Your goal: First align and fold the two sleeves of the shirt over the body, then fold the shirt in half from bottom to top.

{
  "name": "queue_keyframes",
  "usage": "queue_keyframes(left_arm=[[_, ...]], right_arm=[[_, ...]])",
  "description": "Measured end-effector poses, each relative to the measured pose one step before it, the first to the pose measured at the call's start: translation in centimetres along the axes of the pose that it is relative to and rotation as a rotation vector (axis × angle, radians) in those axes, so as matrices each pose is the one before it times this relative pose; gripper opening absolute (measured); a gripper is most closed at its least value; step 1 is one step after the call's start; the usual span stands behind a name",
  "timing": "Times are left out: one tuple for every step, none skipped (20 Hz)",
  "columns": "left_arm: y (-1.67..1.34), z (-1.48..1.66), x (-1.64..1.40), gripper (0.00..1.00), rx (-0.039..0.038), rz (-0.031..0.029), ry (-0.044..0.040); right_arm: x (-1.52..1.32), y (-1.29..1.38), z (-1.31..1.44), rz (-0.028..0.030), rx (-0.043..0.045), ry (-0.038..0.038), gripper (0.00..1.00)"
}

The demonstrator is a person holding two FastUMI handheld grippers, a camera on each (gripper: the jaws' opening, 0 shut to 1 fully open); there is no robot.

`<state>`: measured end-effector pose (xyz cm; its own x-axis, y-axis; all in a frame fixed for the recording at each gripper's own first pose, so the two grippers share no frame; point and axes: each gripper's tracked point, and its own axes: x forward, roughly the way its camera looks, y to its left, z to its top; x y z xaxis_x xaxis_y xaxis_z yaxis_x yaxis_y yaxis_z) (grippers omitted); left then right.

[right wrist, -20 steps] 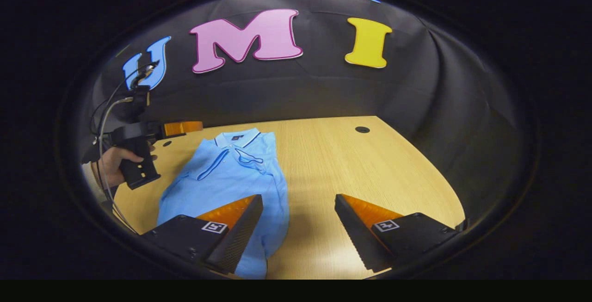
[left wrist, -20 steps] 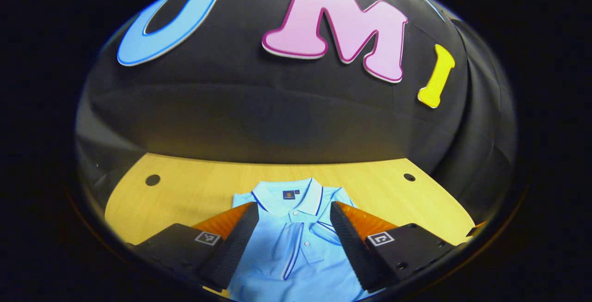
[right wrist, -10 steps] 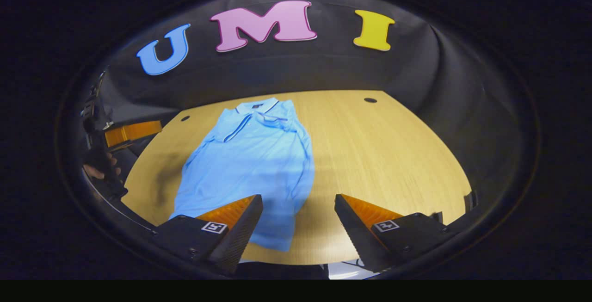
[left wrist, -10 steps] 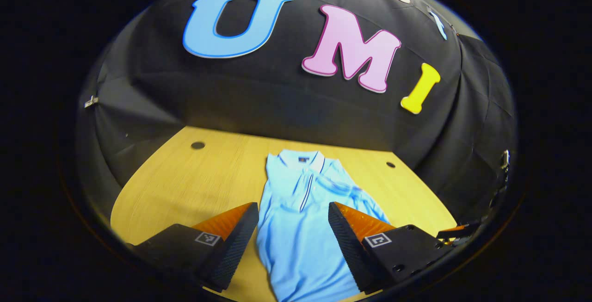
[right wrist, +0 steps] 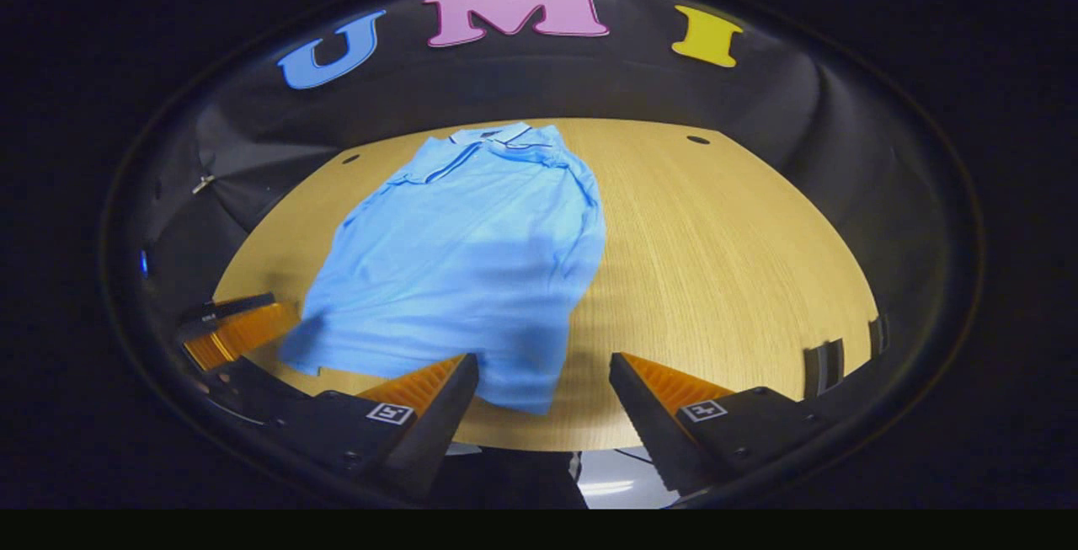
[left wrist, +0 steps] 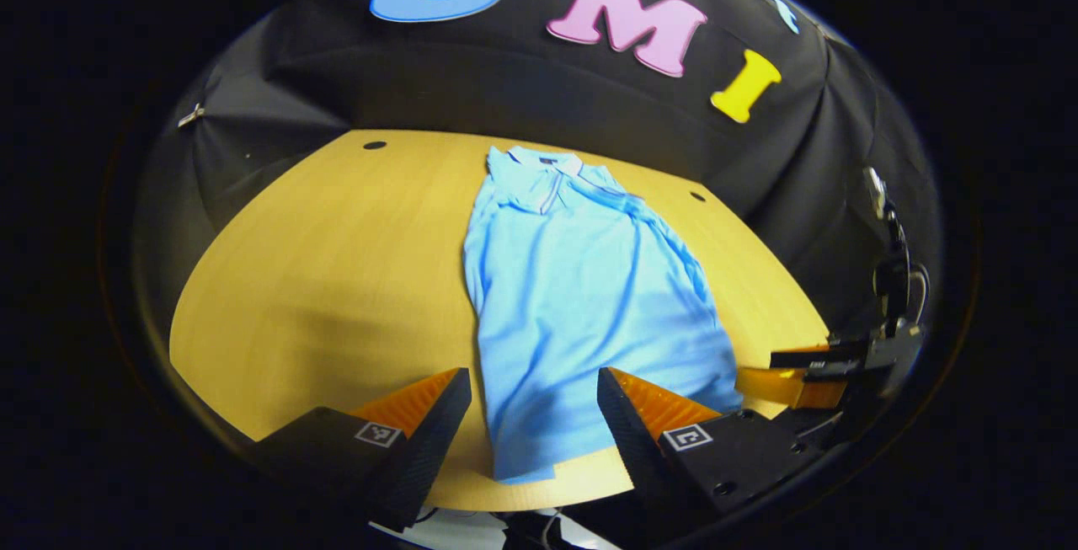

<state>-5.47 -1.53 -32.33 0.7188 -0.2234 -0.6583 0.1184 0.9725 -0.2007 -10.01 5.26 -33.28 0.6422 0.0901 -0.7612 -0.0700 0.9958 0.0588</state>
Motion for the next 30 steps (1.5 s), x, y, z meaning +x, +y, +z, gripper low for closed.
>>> queue_keyframes(left_arm=[[-0.061, -0.687, 0.372, 0.97, 0.01984, 0.00375, 0.01635], [-0.01, -0.41, 0.325, 0.97, 0.01633, 0.00341, 0.01078], [-0.163, -0.562, 0.233, 0.97, 0.0107, -0.0015, 0.01369], [-0.063, -0.434, 0.34, 0.97, 0.0079, 0.00058, 0.01245], [0.15, -0.316, 0.244, 0.96, 0.0067, 0.00538, 0.01341], [0.187, -0.095, 0.124, 0.97, 0.01354, 0.00792, 0.00628], [0.107, 0.066, 0.151, 0.98, 0.02031, 0.00846, -0.00286], [0.051, -0.113, 0.096, 0.98, 0.02455, 0.01251, 0.01365], [0.224, -0.425, 0.094, 0.97, 0.03687, 0.01872, 0.01332], [0.081, -0.379, 0.11, 0.97, 0.0489, 0.02258, 0.01998], [-0.474, 0.178, -0.026, 0.94, 0.03133, -0.01336, -0.00246], [-0.465, 0.324, 0.179, 0.88, 0.00318, -0.00765, 0.00413], [0.026, 0.045, -0.003, 0.76, -0.01059, 0.00818, 0.00259], [0.082, 0.022, 0.094, 0.74, -0.01763, 0.00332, 0.00712], [0.081, 0.23, 0.101, 0.73, -0.00536, -0.0004, -0.00029], [-0.12, 0.073, 0.137, 0.71, 0.00008, -0.00597, 0.00116], [-0.054, 0.149, 0.058, 0.62, -0.0024, -0.00541, 0.00183], [-0.192, 0.104, 0.181, 0.58, -0.00692, -0.00884, 0.00266], [-0.197, 0.097, 0.022, 0.46, -0.01093, -0.00538, 0.00293], [-0.409, -0.102, -0.052, 0.34, -0.00692, -0.00925, 0.00454], [-0.504, 0.089, 0.009, 0.25, 0.00451, -0.01308, 0.00213], [-0.188, -0.087, 0.03, 0.22, 0.01689, -0.00006, 0.00827], [-0.105, 0.201, -0.02, 0.14, 0.01947, -0.00031, 0.00145], [-0.22, -0.089, -0.017, 0.12, 0.00485, -0.00282, 0.01065], [-0.283, 0.121, 0.002, 0.07, -0.00711, -0.01584, 0.00591], [-0.548, -0.036, -0.08, 0.07, -0.0147, -0.02542, 0.00665], [-0.031, 0.132, 0.026, 0.07, -0.02365, -0.01169, 0.01593], [0.107, 0.064, -0.07, 0.07, -0.0266, -0.00094, 0.02309], [0.197, 0.326, -0.06, 0.07, -0.02323, 0.00613, 0.01719], [-0.067, 0.891, -0.069, 0.06, -0.02558, -0.00163, -0.00804]], right_arm=[[0.521, 0.154, -0.244, 0.009, -0.00212, -0.00068, 0.98], [0.413, 0.144, -0.15, 0.00813, 0.0002, 0.00146, 0.98], [0.396, -0.031, -0.145, -0.00463, -0.00282, 0.00244, 0.98], [0.399, -0.087, -0.177, -0.00514, -0.00651, 0.00509, 0.98], [0.555, 0.202, -0.31, 0.00218, -0.00395, 0.01043, 0.98], [0.45, 0.277, -0.51, 0.0094, 0.00707, 0.01838, 0.98], [0.492, 0.134, -0.55, 0.00158, 0.00825, 0.0276, 0.98], [0.288, -0.103, 0.835, -0.00594, -0.0071, -0.0374, 0.98], [-0.029, 0.254, -0.625, -0.00055, -0.006, 0.02274, 0.99], [-0.178, -0.199, 0.384, -0.01578, -0.01536, -0.01703, 0.98], [0.144, -0.021, -0.231, -0.00923, -0.01332, 0.01308, 0.99], [0.125, 0.038, 0.323, -0.00292, -0.00642, -0.01482, 0.88], [-0.01, 0.207, -0.282, 0.00191, -0.00343, 0.01034, 0.78], [0.142, 0.073, 0.273, 0.00371, -0.0013, -0.00084, 0.81], [0.027, 0.185, -0.078, 0.00963, -0.0046, 0.00877, 0.79], [0.124, 0.125, -0.177, 0.0089, -0.00685, 0.01417, 0.68], [-0.213, 0.022, 0.104, 0.00483, -0.00993, 0.00003, 0.63], [0.088, 0.144, -0.171, 0.0109, -0.01446, 0.01162, 0.6], [-0.027, 0.495, 0.219, 0.02598, -0.00572, 0.00268, 0.59], [0.108, 0.146, -0.056, 0.01137, -0.00162, 0.01098, 0.42], [-0.066, 0.183, 0.031, 0.00876, 0.00008, 0.00763, 0.26], [-0.169, -0.104, -0.049, 0.00392, 0.00166, 0.0148, 0.16], [0.078, 0.044, -0.052, 0.00878, 0.00385, 0.0179, 0.09], [0.072, 0.099, 0.115, 0.01685, 0.0047, 0.00936, 0.07], [-0.082, 0.007, 0.143, 0.02745, 0.01138, 0.01515, 0.12], [0.018, -0.054, 0.074, 0.0281, 0.01743, 0.00752, 0.0], [-0.017, -0.082, -0.049, 0.02749, 0.02607, 0.01145, 0.05], [-0.033, -0.184, 0.091, 0.01986, 0.04911, 0.01103, 0.05], [0.068, -0.15, 0.217, 0.0156, 0.04368, 0.00835, 0.06], [0.05, 0.001, 0.745, 0.01078, 0.02126, -0.00454, 0.06]])
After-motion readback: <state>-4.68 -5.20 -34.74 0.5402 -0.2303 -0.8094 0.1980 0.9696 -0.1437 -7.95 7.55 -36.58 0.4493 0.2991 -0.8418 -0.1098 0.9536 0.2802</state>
